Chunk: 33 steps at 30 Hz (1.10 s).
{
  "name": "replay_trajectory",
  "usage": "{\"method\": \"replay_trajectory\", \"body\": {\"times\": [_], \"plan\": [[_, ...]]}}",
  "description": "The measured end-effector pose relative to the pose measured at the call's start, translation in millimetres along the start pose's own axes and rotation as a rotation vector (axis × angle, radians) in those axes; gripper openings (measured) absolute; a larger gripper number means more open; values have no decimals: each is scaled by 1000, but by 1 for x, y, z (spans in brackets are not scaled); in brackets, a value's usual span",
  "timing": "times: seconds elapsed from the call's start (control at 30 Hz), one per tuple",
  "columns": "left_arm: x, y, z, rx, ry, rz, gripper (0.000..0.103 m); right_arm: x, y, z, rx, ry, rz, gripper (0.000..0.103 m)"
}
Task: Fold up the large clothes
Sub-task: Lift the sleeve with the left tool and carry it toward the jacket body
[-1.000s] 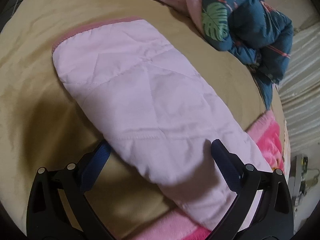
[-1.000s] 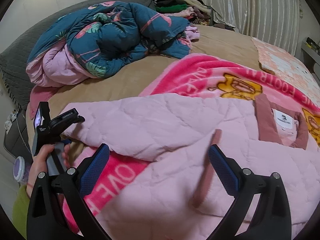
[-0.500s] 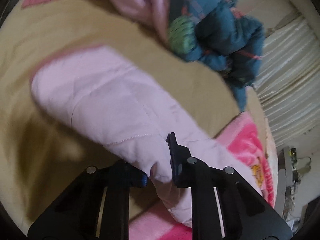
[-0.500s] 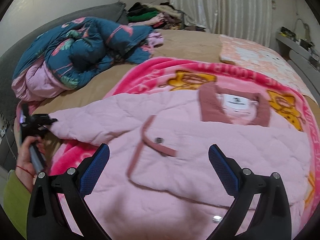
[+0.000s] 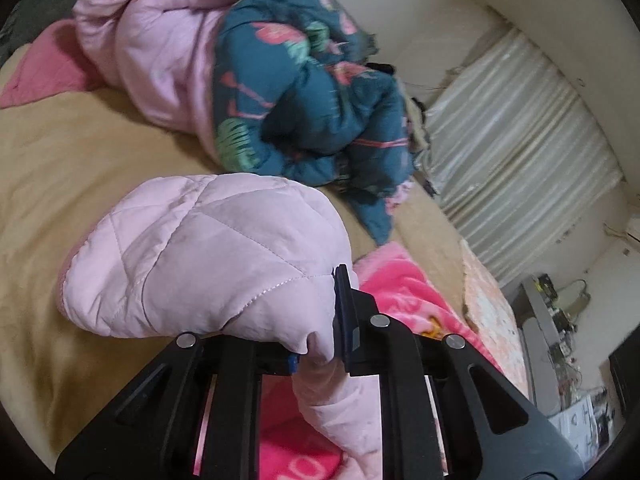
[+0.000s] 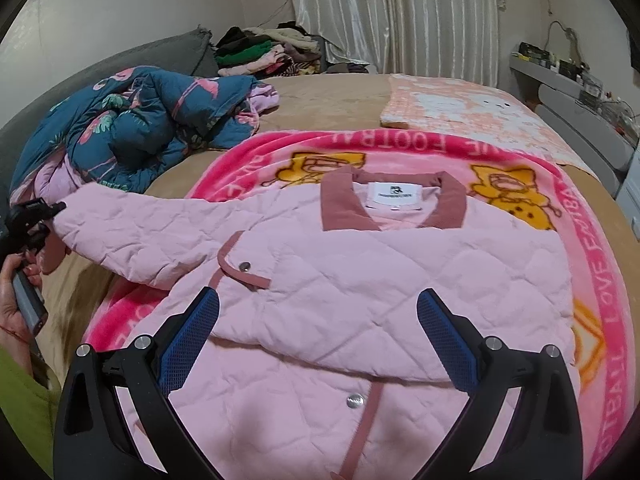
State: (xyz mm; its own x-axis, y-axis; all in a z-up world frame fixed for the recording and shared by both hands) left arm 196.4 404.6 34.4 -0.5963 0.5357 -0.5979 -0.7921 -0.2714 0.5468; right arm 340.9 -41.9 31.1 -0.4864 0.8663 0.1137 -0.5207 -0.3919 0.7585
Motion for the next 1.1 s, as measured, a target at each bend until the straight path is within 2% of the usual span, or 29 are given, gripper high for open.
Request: {"method": "replay_trajectory", "body": {"times": [0.13, 0.5, 0.77, 0.97, 1.1], "plan": [[-29, 14, -5, -13, -44, -67, 7, -7, 6, -6, -7, -10, -10, 99], [-116, 46, -38, -39, -256, -208, 7, -43, 16, -27, -18, -67, -26, 99], [-163, 52, -69, -11, -400, -303, 7, -71, 11, -42, -15, -124, -25, 99], [-192, 52, -100, -16, -522, -323, 7, -91, 11, -51, -21, -165, -22, 99], [-209, 49, -122, 20, -600, -354, 7, -110, 16, -55, -40, -210, -40, 99]]}}
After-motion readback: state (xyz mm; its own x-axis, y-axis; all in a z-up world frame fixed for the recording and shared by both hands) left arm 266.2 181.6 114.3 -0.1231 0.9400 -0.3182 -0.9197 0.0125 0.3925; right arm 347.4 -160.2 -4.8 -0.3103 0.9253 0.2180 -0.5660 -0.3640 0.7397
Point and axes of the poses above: each gripper's, at about its wrist camera, not at the fingertips, and y roughly against the way its jaws point, x to its left, z to its top, the point moved 3 cm from there along -y, roughly the way its jaws point, and after that the axes turned 6 degrees about x, right-handed, at the moved point
